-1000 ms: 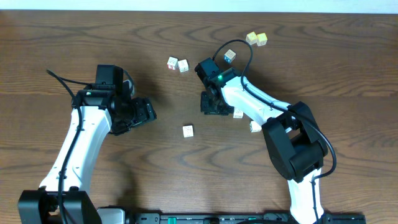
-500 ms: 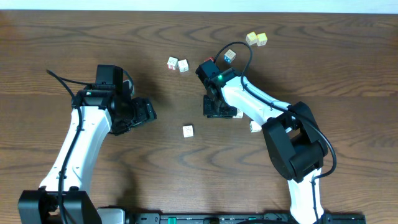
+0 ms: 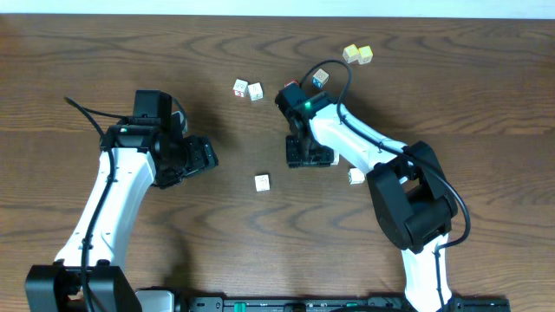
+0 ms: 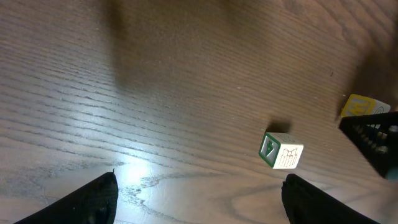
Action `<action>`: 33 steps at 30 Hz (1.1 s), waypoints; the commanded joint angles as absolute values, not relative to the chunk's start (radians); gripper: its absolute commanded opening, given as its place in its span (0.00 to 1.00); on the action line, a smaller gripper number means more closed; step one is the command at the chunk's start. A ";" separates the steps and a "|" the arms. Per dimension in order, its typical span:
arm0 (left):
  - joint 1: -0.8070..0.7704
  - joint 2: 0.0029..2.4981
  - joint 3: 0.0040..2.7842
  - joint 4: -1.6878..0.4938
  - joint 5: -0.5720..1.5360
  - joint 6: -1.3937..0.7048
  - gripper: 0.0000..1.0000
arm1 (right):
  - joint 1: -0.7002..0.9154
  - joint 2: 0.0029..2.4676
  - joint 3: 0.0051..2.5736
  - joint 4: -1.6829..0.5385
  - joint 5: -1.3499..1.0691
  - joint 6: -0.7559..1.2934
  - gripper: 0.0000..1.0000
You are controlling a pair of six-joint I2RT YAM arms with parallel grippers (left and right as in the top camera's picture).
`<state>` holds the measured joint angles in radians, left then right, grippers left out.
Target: Lift 4 blocks
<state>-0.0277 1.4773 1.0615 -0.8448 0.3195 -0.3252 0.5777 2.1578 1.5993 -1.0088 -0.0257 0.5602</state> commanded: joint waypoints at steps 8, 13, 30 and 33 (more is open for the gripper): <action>-0.024 1.484 1.049 -0.848 0.321 -0.310 0.84 | 0.495 1.985 1.803 -1.216 0.081 0.428 0.57; -0.024 1.484 1.049 -0.851 0.321 -0.311 0.84 | 0.448 1.921 1.802 -1.388 0.142 0.391 0.57; -0.024 1.484 1.049 -0.859 0.321 -0.311 0.85 | 0.318 1.921 1.457 -1.229 -0.097 0.194 0.68; -0.024 1.484 1.049 -0.859 0.321 -0.311 0.84 | 0.281 1.921 1.423 -1.195 -0.103 0.173 0.69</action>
